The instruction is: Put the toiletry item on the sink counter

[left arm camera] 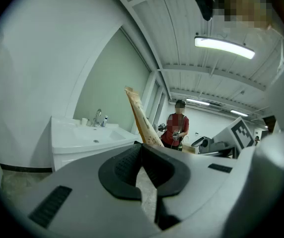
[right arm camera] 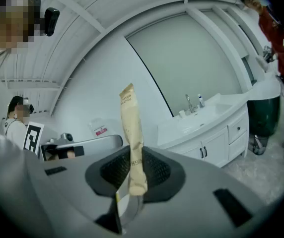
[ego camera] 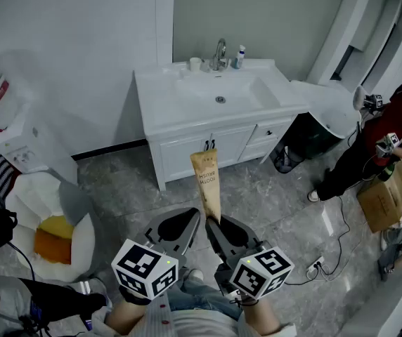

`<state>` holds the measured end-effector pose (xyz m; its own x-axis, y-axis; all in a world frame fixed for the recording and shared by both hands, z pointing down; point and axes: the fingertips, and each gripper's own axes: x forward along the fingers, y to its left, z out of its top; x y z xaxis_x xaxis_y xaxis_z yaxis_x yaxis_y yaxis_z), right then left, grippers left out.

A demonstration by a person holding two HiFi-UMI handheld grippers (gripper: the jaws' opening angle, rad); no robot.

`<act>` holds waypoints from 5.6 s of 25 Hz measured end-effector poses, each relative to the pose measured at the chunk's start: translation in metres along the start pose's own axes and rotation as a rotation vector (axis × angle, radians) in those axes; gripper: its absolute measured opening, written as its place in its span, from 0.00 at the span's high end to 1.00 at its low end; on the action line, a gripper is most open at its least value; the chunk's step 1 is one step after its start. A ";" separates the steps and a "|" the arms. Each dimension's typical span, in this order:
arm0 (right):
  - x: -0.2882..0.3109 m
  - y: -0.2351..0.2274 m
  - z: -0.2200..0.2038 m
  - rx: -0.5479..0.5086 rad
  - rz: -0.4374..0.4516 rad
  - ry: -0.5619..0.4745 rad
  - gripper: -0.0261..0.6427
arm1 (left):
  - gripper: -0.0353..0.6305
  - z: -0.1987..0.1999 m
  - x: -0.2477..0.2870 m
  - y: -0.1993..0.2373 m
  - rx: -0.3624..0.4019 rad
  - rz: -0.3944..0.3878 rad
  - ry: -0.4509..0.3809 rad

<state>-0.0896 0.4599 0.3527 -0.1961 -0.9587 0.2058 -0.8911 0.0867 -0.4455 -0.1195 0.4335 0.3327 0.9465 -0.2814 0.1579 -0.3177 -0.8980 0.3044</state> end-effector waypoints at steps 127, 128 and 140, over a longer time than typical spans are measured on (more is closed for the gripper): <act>0.563 -0.299 0.216 -0.043 0.235 0.335 0.85 | 0.92 0.176 0.324 0.502 -0.135 0.533 -0.060; 0.566 -0.297 0.215 -0.042 0.234 0.339 0.85 | 0.92 0.174 0.323 0.504 -0.140 0.533 -0.059; 0.606 -0.296 0.174 -0.066 0.207 0.451 0.85 | 0.92 0.154 0.319 0.536 -0.171 0.509 -0.024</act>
<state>0.1260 -0.1937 0.4578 -0.5165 -0.7080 0.4817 -0.8356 0.2938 -0.4641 0.0205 -0.1896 0.4016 0.6705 -0.6765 0.3047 -0.7398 -0.5785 0.3436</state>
